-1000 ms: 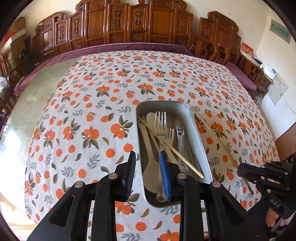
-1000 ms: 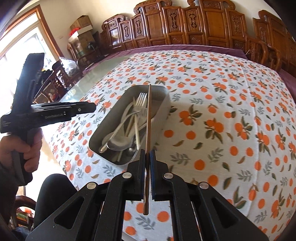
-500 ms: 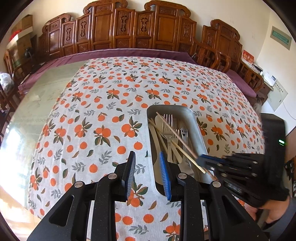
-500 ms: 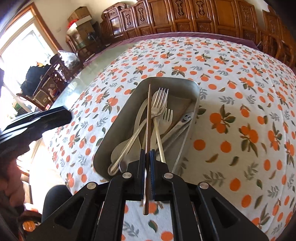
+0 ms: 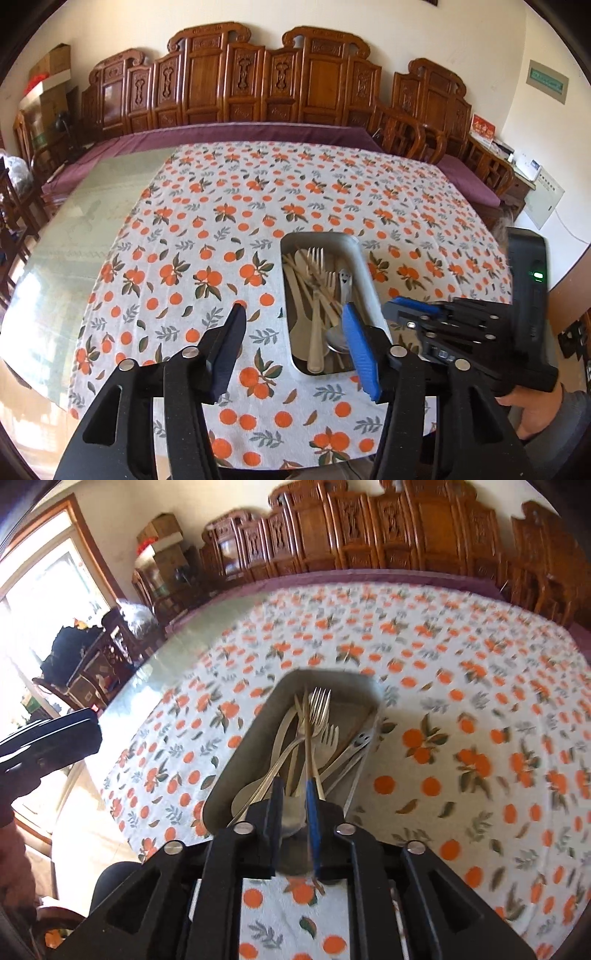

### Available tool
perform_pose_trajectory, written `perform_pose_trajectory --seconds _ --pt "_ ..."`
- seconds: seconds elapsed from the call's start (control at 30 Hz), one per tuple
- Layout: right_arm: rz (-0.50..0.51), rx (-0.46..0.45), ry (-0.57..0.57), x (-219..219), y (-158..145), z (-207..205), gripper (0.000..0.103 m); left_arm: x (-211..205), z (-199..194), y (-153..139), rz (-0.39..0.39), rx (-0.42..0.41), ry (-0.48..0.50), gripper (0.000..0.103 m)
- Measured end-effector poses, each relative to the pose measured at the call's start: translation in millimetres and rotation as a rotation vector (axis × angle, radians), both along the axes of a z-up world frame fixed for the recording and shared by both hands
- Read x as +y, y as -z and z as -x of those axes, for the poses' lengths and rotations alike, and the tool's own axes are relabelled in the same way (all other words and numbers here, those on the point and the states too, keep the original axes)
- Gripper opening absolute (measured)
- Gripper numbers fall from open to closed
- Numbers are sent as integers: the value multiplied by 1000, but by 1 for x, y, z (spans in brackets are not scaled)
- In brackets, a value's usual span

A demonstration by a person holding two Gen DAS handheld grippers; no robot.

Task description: Organize utensils

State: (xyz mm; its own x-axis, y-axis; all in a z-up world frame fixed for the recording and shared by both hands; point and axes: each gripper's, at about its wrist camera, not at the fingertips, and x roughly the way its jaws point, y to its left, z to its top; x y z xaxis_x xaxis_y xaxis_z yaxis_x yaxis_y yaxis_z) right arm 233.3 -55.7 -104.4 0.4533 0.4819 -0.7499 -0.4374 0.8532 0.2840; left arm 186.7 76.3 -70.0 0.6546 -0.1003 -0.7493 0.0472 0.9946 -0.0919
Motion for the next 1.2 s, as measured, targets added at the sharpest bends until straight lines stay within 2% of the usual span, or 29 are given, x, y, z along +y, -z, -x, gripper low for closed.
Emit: perform_pose_trajectory --seconds 0.03,0.07,0.2,0.27,0.33,0.37,0.43,0.53,0.63,0.93,1.2 --pt "-3 -28 9 -8 -9 9 19 -2 4 -3 0 -5 1 58" --pt "-4 -43 18 -13 -15 13 20 -4 7 -6 -1 -12 -1 70" --pt "-21 -112 60 -40 -41 40 32 -11 23 -18 -12 -53 -6 81" --pt "-7 -149 92 -52 -53 53 43 -16 31 -23 -25 -71 -15 89" --pt "-1 -181 111 -63 -62 66 55 -21 38 -27 -27 -81 -8 92" --pt "2 -196 120 -68 -67 74 57 -25 42 -29 -31 -88 -4 94" --pt "14 -223 146 -78 -74 86 74 -30 50 -33 -47 -104 -2 95" --pt "23 -257 186 -91 -86 104 90 -42 60 -40 -75 -114 0 95" --pt "27 -284 225 -103 -96 121 99 -52 71 -48 -88 -136 4 95" --pt "46 -351 305 -122 -128 155 100 -73 100 -70 -110 -171 -7 95" --pt "31 -441 346 -131 -164 180 100 -72 124 -101 -76 -251 -23 95"
